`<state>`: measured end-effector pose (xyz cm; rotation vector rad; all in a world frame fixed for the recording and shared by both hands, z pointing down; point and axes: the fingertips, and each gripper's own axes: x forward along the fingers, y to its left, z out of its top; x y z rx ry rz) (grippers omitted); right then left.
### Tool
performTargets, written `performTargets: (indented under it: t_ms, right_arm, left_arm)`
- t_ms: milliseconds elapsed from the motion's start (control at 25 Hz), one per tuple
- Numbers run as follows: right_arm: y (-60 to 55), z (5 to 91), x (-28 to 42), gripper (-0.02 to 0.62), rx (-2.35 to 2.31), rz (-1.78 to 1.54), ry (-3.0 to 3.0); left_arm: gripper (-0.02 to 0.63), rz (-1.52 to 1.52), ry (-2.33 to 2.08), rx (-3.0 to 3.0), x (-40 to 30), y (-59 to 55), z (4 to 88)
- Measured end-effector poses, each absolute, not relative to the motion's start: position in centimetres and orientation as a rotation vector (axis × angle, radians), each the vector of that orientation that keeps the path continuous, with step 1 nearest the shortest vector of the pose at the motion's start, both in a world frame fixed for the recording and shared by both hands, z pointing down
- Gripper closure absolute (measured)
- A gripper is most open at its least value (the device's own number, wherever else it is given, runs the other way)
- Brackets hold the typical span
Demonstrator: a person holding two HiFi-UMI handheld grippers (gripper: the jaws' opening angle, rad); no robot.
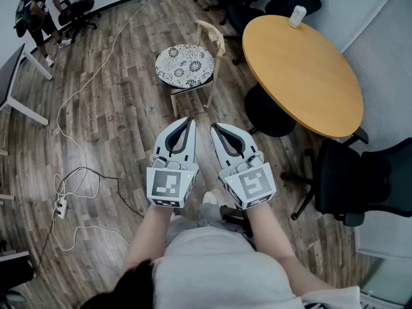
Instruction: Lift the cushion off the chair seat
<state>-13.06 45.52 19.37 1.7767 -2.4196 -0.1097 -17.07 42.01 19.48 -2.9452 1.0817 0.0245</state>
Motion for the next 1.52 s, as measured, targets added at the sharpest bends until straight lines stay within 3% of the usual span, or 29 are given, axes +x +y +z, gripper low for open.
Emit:
performTargets:
  t_ms: [800,1520]
  right_arm:
    - [41.3,20.3,-4.9,0.571,1.773,-0.031,-2.499]
    - [26.8,21.3,-3.7,0.571,1.7,-0.044,-2.533]
  left_arm:
    - [0.603,-0.025,1.158,-2.911,-9.9,38.3,20.6]
    - [0.603,-0.014,1.195,-2.911,-8.2,23.1,21.9]
